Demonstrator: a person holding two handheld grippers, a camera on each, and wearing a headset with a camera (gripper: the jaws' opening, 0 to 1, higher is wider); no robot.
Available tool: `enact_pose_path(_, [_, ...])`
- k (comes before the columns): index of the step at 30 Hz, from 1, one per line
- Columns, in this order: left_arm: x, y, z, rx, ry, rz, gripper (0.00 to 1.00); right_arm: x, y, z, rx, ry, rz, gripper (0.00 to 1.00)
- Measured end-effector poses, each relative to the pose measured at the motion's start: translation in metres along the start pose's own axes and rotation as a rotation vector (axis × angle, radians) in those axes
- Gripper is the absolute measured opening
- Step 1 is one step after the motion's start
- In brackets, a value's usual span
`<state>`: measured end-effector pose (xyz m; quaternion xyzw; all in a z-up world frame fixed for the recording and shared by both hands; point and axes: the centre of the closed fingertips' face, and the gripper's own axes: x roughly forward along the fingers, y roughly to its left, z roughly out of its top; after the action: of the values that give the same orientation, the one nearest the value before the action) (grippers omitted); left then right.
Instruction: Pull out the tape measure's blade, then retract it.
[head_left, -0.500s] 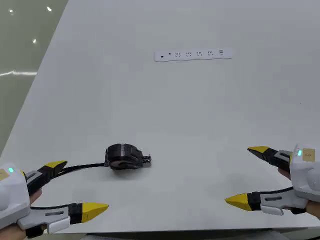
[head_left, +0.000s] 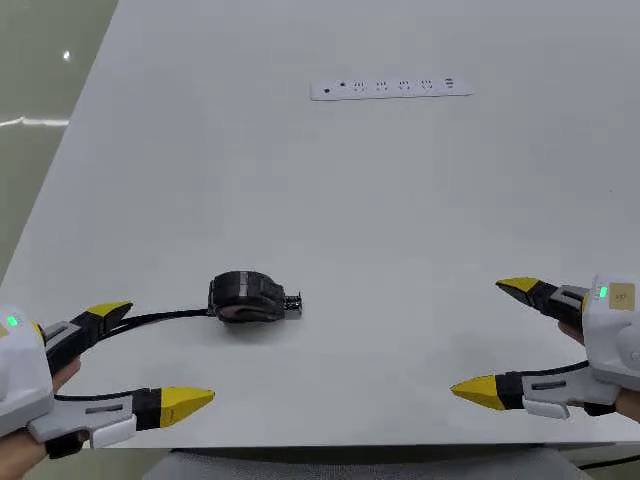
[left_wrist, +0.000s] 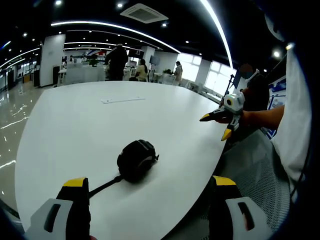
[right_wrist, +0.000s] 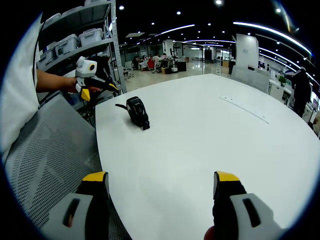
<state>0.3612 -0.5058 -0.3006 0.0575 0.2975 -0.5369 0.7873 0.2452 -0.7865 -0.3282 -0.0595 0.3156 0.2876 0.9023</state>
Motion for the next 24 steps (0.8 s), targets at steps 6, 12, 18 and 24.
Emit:
enact_pose_path(6, [0.0022,0.001,-0.0004,-0.003,0.005,-0.003,0.97,0.0007,-0.0028,-0.0008,-0.001,0.001,0.001,0.87])
enact_pose_path(12, [0.0019,0.0015,-0.0008,0.002,0.013,-0.008,0.97,0.0014,-0.0021,-0.0002,-0.011,0.005,0.003,0.87])
enact_pose_path(18, [0.0017,0.0013,-0.0011,0.005,0.015,-0.009,0.96,0.001,0.0003,-0.0023,-0.008,0.007,0.007,0.87])
enact_pose_path(24, [0.0034,0.0004,-0.0023,0.016,0.025,-0.024,0.96,0.003,0.0014,-0.0029,-0.012,0.009,0.018,0.85])
